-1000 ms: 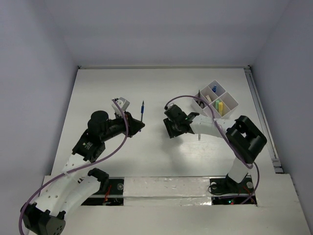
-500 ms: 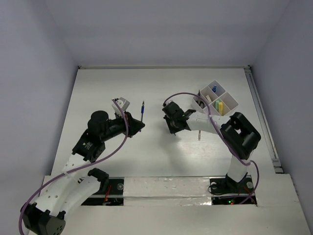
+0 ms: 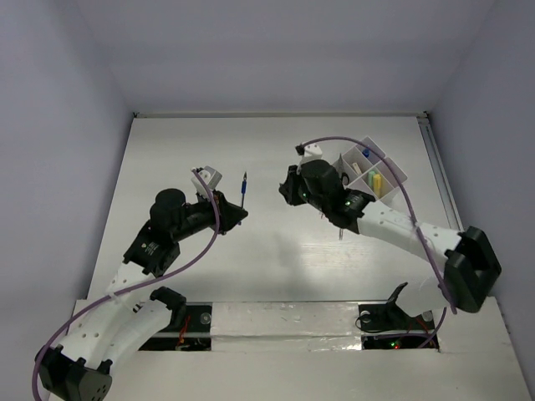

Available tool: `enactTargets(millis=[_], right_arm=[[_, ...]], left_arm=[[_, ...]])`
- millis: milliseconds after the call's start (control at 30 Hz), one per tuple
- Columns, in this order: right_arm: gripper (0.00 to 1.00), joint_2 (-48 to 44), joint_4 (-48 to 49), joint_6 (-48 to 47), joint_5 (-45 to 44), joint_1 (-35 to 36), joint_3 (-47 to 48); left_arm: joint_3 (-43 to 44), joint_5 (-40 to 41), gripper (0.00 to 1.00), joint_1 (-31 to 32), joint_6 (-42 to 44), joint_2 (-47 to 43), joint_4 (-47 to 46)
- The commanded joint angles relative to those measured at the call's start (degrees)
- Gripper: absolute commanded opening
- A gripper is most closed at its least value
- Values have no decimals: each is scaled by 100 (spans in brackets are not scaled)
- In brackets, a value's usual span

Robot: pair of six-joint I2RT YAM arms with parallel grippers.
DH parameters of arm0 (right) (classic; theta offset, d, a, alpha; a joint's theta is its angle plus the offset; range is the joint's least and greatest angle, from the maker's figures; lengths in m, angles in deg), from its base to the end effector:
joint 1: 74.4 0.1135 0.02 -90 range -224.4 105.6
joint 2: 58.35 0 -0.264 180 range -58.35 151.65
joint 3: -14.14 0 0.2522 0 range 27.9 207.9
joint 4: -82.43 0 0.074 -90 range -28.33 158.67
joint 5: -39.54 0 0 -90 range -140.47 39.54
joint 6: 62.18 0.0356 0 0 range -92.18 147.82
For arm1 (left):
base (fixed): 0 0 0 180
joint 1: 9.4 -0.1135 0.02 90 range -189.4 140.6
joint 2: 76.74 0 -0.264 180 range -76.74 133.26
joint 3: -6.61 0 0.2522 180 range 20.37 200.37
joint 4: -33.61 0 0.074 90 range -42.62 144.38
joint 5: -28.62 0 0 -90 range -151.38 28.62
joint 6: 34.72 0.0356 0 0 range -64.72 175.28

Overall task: Sort the stationery into containers
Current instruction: Pick up the pen cap from the center of the board, then close the pen cap on the pen.

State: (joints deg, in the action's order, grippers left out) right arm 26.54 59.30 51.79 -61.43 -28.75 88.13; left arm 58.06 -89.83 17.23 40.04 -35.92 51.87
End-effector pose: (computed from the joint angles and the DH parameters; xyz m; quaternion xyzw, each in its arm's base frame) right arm 0.2386 0.2344 0.2678 -0.1213 0.8718 0.1973 0.4317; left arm 0.1466 -0.0925 0.3186 0.2334 0.7099 -0.4008 0.5301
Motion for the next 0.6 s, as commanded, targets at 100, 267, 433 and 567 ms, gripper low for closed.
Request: enactTargets(millis=[100, 267, 433, 567], right_arm=[[0, -814, 2341, 644, -556, 444, 59], [0, -798, 3317, 715, -776, 638, 226], [0, -561, 3853, 574, -917, 823, 490], [0, -411, 4118, 609, -820, 876, 525]], left_arm=[[300, -100, 0, 26, 66, 128, -221], [300, -144, 0, 26, 74, 198, -247], [291, -205, 0, 26, 74, 225, -256], [291, -214, 0, 26, 83, 225, -265]])
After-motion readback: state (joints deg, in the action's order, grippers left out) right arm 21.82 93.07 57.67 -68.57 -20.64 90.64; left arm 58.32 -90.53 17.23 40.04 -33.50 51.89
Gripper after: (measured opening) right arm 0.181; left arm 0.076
